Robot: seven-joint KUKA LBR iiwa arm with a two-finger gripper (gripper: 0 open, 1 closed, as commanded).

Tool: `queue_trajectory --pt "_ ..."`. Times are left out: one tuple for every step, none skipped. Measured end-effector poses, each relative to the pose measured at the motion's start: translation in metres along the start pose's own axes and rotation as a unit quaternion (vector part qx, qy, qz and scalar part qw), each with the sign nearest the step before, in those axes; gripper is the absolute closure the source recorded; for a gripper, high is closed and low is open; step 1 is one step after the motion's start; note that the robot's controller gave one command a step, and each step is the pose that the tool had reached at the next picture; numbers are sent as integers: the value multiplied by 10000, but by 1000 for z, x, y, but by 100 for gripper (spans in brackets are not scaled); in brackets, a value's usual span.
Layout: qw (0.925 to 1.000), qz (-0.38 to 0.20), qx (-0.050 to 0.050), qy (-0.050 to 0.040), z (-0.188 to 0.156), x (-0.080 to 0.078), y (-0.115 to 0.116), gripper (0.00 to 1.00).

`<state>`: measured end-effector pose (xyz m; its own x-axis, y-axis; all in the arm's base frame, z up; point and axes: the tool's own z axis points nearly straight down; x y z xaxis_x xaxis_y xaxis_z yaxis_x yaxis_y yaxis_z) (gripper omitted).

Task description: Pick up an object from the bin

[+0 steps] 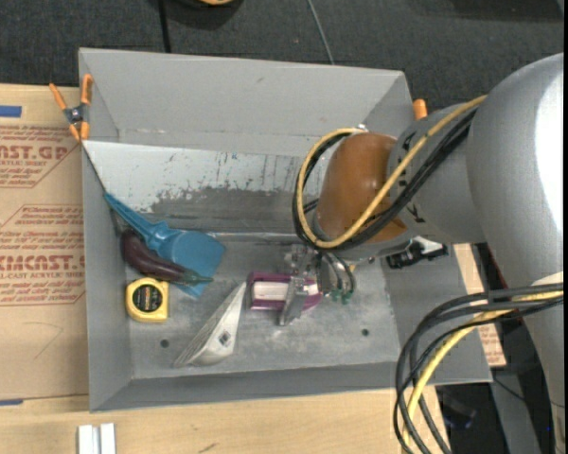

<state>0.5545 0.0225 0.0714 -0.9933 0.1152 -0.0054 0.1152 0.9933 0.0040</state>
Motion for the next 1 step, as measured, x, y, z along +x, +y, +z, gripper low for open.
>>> queue_trajectory --pt "10000 -5 4 30 -11 2 0 100"
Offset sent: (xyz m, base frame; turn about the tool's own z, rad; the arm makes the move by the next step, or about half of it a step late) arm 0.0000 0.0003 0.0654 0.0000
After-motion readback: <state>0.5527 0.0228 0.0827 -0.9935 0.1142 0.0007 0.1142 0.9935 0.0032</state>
